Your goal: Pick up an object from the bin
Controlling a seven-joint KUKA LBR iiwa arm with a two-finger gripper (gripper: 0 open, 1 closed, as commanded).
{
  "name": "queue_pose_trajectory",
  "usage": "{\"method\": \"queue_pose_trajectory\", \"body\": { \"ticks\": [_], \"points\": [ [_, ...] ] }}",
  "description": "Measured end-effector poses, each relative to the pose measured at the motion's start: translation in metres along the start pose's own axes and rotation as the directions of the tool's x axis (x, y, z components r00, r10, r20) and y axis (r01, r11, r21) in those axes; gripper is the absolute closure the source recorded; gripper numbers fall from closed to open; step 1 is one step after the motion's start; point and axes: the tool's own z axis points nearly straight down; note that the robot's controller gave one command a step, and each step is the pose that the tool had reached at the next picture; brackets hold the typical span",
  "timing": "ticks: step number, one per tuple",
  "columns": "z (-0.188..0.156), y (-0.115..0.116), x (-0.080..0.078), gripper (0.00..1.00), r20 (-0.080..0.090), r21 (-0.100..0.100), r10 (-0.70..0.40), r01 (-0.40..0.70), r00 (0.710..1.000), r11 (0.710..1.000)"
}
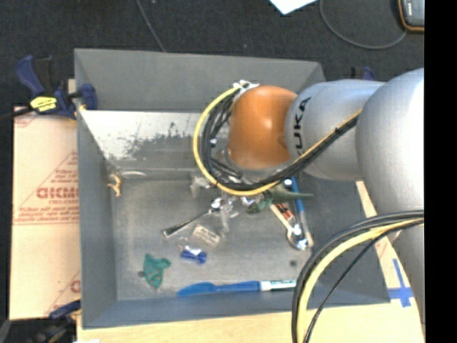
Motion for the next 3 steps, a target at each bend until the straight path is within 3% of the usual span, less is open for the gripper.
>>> {"method": "queue_pose_trajectory", "body": {
  "ticks": [1, 2, 3],
  "points": [
    [-0.0028, 0.0019, 0.0036, 0.0, -0.003, 0.0, -0.036, 0.036, 0.999, 0.999],
    [-0.0023, -0.0007, -0.0011, 1.0, 0.007, 0.0, -0.005, 0.005, 1.0, 1.0],
    [-0.0024, -0.0008, -0.0014, 1.0, 0.007, 0.0, -0.004, 0.004, 1.0, 1.0]
  ]
}}
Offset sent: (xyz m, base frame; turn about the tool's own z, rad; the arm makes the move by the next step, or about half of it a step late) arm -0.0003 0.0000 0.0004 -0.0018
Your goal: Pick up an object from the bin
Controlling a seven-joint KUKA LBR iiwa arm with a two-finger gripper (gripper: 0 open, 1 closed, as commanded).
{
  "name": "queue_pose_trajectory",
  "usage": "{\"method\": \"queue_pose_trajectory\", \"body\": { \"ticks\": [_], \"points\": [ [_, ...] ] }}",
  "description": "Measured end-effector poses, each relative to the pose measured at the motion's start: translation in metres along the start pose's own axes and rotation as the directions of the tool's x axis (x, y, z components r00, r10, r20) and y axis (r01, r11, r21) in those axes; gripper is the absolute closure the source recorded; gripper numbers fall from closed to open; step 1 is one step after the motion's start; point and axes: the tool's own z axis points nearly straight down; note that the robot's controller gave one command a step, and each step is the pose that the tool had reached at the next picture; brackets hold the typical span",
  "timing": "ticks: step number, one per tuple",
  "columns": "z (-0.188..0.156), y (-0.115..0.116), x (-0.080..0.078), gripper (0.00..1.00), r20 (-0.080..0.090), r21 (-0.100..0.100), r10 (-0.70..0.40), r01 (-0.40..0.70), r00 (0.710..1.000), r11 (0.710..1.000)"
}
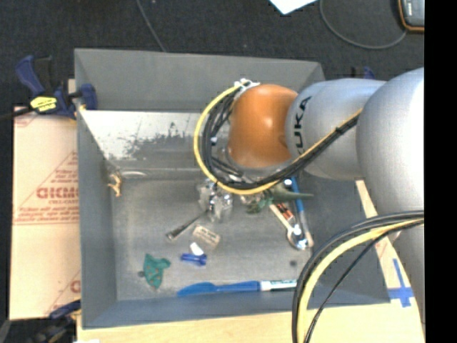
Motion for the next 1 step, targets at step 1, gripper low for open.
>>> {"method": "queue_pose_trajectory", "body": {
  "ticks": [1],
  "points": [
    [-0.0156, -0.0008, 0.0001, 1.0, 0.001, 0.001, 0.002, -0.002, 1.0, 1.0]
  ]
}}
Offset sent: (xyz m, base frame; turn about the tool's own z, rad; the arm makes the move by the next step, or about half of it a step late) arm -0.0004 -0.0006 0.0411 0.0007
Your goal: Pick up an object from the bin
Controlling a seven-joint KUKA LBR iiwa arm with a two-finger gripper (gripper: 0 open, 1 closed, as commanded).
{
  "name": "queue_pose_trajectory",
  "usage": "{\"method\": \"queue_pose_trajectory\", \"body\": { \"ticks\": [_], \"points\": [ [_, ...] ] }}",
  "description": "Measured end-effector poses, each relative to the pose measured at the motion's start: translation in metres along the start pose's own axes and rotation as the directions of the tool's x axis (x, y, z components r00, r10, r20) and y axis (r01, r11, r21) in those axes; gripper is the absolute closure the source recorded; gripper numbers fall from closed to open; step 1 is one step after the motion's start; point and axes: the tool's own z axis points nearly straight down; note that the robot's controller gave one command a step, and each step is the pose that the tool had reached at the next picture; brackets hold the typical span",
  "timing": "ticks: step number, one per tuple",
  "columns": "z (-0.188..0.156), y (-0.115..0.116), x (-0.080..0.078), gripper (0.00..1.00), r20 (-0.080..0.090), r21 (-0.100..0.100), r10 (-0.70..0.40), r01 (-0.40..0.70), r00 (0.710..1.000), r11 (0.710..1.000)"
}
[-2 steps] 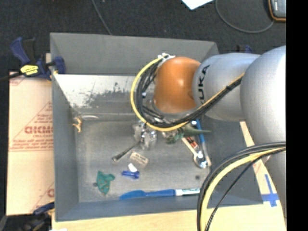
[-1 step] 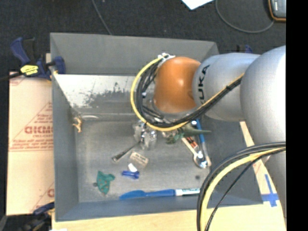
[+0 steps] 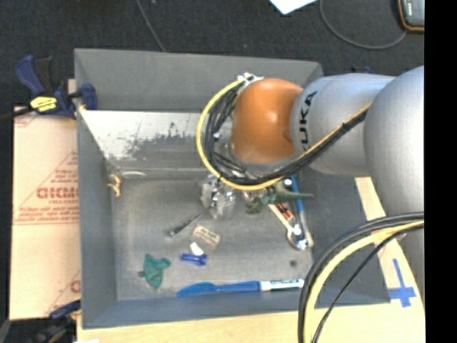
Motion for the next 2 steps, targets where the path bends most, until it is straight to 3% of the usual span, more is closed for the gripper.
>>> {"method": "queue_pose_trajectory", "body": {
  "ticks": [2],
  "points": [
    [-0.035, -0.002, -0.002, 1.0, 0.008, 0.004, 0.002, -0.002, 1.0, 1.0]
  ]
}}
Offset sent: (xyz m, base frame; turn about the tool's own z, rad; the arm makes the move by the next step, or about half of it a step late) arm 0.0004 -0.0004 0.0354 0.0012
